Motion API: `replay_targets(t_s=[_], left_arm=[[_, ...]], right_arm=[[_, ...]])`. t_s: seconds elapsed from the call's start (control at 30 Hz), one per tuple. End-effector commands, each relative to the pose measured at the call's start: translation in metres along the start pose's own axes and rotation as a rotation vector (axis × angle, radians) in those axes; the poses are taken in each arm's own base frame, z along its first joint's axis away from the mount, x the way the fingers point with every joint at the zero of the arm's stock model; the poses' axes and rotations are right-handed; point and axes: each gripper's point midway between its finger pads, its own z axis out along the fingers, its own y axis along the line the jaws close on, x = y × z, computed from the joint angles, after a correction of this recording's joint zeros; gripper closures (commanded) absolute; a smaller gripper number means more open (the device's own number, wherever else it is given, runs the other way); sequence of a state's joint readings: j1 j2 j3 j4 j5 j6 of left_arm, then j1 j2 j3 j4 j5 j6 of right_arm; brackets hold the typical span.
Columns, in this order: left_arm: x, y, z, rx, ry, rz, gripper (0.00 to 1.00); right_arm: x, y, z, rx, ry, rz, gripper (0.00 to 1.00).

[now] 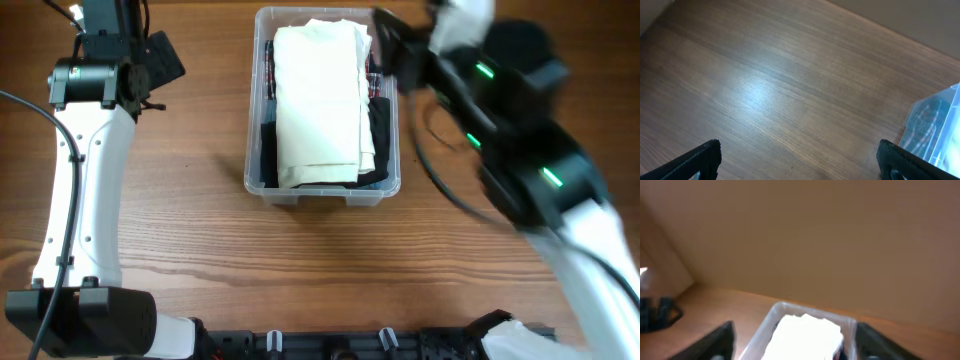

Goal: Pack container

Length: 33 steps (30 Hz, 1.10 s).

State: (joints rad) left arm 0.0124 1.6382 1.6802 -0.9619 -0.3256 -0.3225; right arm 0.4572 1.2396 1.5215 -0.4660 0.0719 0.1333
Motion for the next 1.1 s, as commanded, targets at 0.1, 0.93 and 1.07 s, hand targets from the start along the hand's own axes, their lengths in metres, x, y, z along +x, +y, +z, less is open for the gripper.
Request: replay_targets(t_s=[0.1,0.93,1.07], left_arm=[[-0.001,0.003,0.0,-0.012,-0.006,0.002,0.0],[-0.001,0.003,0.0,-0.012,-0.007,0.002,0.0],[-0.001,0.003,0.0,-0.012,-0.007,0.002,0.0]], right_arm=[[-0.034,-0.005,-0.137,-0.02,-0.141,0.011,0.0],[0.075,-0.01,-0.184,-0.09,-0.039,-0.147,0.0],[0.088,-0.015,-0.185,-0.092,-0.235,-0.13,0.0]])
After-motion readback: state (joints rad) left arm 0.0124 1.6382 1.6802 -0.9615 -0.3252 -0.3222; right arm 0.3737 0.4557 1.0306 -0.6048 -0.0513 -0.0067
